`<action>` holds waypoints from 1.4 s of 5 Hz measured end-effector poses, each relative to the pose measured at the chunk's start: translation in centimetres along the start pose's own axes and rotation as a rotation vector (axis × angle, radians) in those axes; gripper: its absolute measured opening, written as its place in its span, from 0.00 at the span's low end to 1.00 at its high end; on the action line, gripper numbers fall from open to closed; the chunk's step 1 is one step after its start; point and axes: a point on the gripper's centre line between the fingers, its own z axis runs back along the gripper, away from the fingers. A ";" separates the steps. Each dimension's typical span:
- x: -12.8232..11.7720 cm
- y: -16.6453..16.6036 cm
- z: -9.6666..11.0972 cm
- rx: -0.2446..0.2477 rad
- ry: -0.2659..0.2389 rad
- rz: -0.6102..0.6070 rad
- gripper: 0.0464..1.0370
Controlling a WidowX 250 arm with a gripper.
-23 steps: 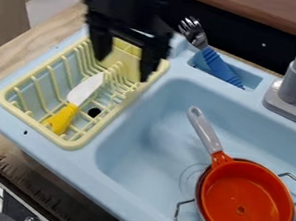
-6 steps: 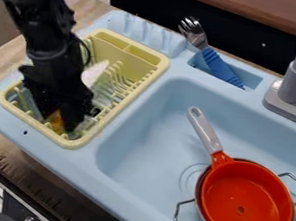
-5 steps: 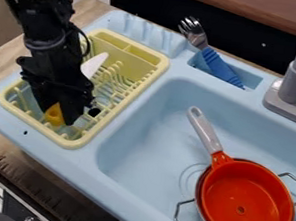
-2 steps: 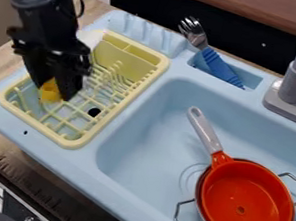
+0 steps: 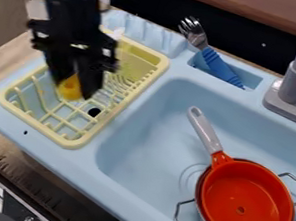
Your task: Put the yello knife in the red pot on the right side of the sink
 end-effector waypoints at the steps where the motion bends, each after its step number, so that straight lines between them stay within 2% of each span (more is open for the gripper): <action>1: -0.1 -3.1 0.5 -0.003 -0.012 -0.022 0.42; 2: -0.5 -6.4 0.4 -0.028 -0.003 0.018 0.42; 3: -1.2 -9.8 -0.5 -0.035 0.024 0.023 0.42; 4: -1.9 -13.0 -1.5 -0.052 0.000 0.032 0.42; 5: -2.5 -15.6 -3.0 -0.061 0.011 0.054 0.42; 6: -3.1 -17.6 -4.2 -0.086 0.026 0.041 0.42; 7: -3.1 -18.4 -5.2 -0.080 -0.005 0.050 0.42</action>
